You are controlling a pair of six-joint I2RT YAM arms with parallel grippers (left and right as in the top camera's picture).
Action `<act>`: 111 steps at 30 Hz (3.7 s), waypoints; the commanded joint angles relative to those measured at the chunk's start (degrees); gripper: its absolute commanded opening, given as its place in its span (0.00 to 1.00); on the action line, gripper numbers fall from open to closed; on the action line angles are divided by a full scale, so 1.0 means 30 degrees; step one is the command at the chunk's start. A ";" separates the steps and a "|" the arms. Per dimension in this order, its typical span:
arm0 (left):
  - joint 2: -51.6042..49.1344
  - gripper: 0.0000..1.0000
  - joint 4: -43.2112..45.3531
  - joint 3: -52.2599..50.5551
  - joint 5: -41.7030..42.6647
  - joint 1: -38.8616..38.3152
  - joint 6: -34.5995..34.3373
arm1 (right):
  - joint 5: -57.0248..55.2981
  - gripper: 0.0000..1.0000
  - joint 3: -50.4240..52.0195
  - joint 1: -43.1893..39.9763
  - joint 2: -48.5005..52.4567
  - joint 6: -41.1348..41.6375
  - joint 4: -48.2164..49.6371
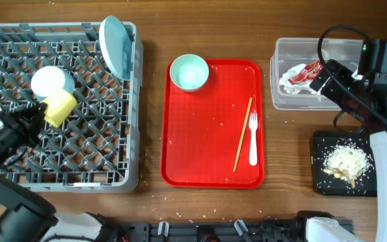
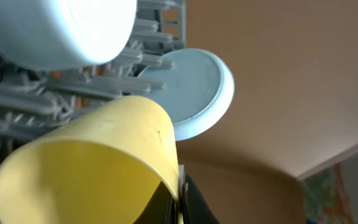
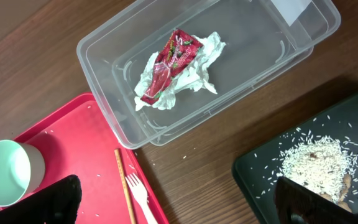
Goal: Sort waste into correct bins and load items into the dishwasher rack
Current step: 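Carry the yellow cup with the left gripper into the dish rack, then release the yellow cup in the rack and raise the left gripper, then move the left gripper back to the green cup on the tray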
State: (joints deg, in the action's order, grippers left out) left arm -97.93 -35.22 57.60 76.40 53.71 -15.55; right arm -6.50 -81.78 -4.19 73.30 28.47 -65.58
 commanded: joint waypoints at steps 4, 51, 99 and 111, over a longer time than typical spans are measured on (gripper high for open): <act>-0.1297 0.04 0.0969 -0.0168 0.2098 0.0022 -0.0102 | -0.0321 1.00 0.0044 -0.0058 0.0131 0.0022 0.0073; 0.6404 0.04 -0.2237 0.1268 -2.3467 -0.8262 -0.3395 | -0.0328 1.00 0.0044 -0.0058 0.0131 0.0015 0.0073; 0.9136 0.90 -0.3985 0.1253 -1.8163 -1.8353 -0.1945 | -0.0328 1.00 0.0044 -0.0058 0.0131 0.0015 0.0073; 0.5865 0.88 -0.3883 0.1246 -2.7853 -2.1923 -0.2492 | -0.0328 1.00 0.0044 -0.0058 0.0131 0.0015 0.0073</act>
State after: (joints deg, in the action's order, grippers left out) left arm -79.31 -46.30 61.65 -2.31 -12.01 -22.57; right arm -6.50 -81.80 -4.19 73.30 28.47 -65.56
